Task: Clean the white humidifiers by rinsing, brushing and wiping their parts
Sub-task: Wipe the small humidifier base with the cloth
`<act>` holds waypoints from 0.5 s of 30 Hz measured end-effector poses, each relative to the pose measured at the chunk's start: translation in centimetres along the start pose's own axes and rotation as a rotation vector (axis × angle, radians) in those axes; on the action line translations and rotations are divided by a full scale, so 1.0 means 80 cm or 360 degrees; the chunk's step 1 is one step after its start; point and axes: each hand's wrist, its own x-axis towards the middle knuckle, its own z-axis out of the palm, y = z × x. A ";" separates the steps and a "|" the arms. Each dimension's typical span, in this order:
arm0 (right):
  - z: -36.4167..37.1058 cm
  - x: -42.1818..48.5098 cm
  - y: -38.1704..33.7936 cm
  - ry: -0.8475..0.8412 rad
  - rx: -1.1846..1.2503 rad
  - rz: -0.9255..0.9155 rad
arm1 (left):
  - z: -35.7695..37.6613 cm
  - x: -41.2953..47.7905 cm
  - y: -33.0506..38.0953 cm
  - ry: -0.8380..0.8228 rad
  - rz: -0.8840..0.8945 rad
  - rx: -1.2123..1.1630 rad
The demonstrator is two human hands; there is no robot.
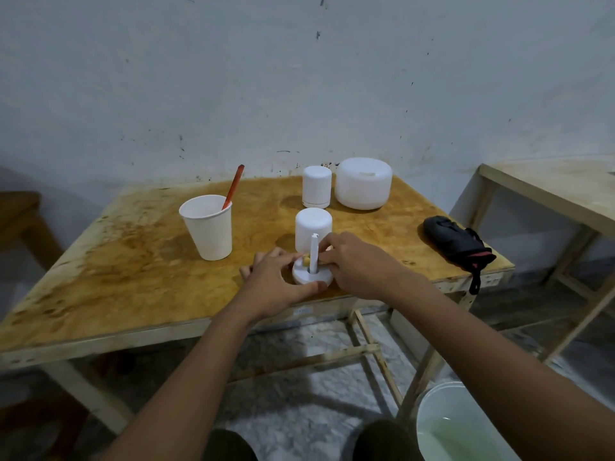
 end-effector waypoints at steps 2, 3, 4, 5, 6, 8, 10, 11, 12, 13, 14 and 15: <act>-0.006 -0.005 -0.004 -0.0044 -0.0055 -0.0004 | 0.001 -0.001 0.000 0.0015 0.0013 0.0005; -0.009 -0.006 -0.006 -0.0061 -0.0086 0.0004 | 0.002 -0.001 -0.001 0.0025 0.0018 0.0001; -0.011 -0.007 -0.009 -0.0075 -0.0123 0.0012 | 0.003 -0.001 -0.001 0.0032 0.0021 -0.0004; -0.012 -0.008 -0.013 -0.0088 -0.0159 0.0021 | 0.003 -0.001 -0.002 0.0035 0.0018 -0.0008; -0.013 -0.009 -0.017 -0.0096 -0.0177 0.0036 | 0.004 -0.001 -0.001 0.0034 0.0012 -0.0005; -0.014 -0.013 -0.023 -0.0100 -0.0173 0.0063 | 0.004 -0.001 -0.001 0.0030 -0.0007 0.0001; -0.015 -0.017 -0.028 -0.0083 -0.0148 0.0067 | 0.005 0.000 -0.002 0.0035 -0.0018 -0.0006; -0.015 -0.018 -0.030 -0.0071 -0.0135 0.0063 | 0.006 0.000 -0.003 0.0039 -0.0022 -0.0014; -0.015 -0.019 -0.031 -0.0059 -0.0125 0.0057 | 0.006 0.000 -0.003 0.0034 -0.0030 -0.0022; -0.015 -0.021 -0.033 -0.0047 -0.0115 0.0049 | 0.006 0.000 -0.002 0.0025 -0.0039 -0.0029; -0.014 -0.022 -0.034 -0.0031 -0.0102 0.0039 | 0.006 0.000 -0.001 0.0017 -0.0046 -0.0031; -0.012 -0.023 -0.036 -0.0015 -0.0088 0.0030 | 0.005 0.000 0.000 0.0011 -0.0049 -0.0035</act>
